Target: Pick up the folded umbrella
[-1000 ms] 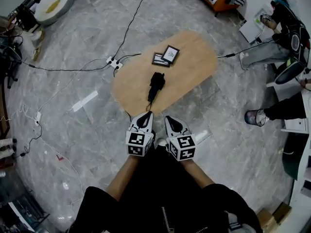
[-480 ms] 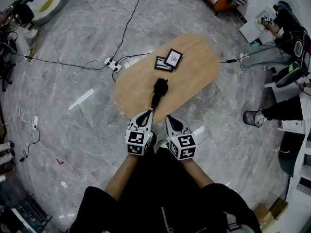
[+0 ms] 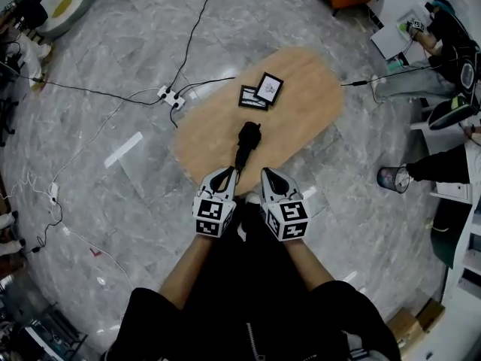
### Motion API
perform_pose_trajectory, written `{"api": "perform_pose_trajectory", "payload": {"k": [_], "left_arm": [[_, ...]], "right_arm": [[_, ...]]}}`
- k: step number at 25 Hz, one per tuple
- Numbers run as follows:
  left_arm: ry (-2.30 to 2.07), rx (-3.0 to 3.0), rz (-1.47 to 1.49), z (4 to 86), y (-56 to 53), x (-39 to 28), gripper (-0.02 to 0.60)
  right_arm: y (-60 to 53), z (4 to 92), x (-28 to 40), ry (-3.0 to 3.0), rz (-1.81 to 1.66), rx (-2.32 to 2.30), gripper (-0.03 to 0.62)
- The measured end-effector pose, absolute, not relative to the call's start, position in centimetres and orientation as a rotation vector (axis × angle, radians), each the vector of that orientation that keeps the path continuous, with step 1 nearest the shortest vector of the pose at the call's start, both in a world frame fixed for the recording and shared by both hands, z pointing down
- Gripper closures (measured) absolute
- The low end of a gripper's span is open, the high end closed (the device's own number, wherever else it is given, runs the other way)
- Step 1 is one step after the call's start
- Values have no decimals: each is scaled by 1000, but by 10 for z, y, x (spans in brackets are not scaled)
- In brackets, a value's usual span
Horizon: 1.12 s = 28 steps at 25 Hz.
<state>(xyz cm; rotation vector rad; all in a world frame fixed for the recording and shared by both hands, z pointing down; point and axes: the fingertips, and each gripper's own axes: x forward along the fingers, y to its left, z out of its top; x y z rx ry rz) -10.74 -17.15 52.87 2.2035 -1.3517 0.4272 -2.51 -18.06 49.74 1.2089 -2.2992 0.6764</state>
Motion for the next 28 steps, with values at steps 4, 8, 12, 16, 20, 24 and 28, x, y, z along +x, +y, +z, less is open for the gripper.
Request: {"api": "perform_pose_trajectory", "payload": {"k": [4, 8, 12, 16, 20, 24, 28], "left_arm": [[-1352, 2178, 436, 540, -192, -105, 565], [-1393, 2142, 425, 545, -217, -110, 565], [-1442, 2103, 401, 545, -235, -114, 565], [-1455, 2108, 410, 552, -249, -110, 553], [-1444, 2105, 446, 566, -256, -103, 485], [-1430, 2095, 467, 580, -260, -99, 452], [-1416, 2090, 484, 599, -261, -94, 437]], "right_arm": [[-206, 505, -23, -2305, 686, 1215, 583], [-230, 512, -23, -2317, 670, 1195, 583], [-250, 518, -22, -2317, 674, 1167, 583], [-259, 526, -24, -2322, 685, 1132, 583], [-261, 535, -22, -2316, 706, 1115, 583], [-260, 544, -17, -2301, 719, 1104, 583], [-257, 552, -11, -2289, 738, 1108, 583]]}}
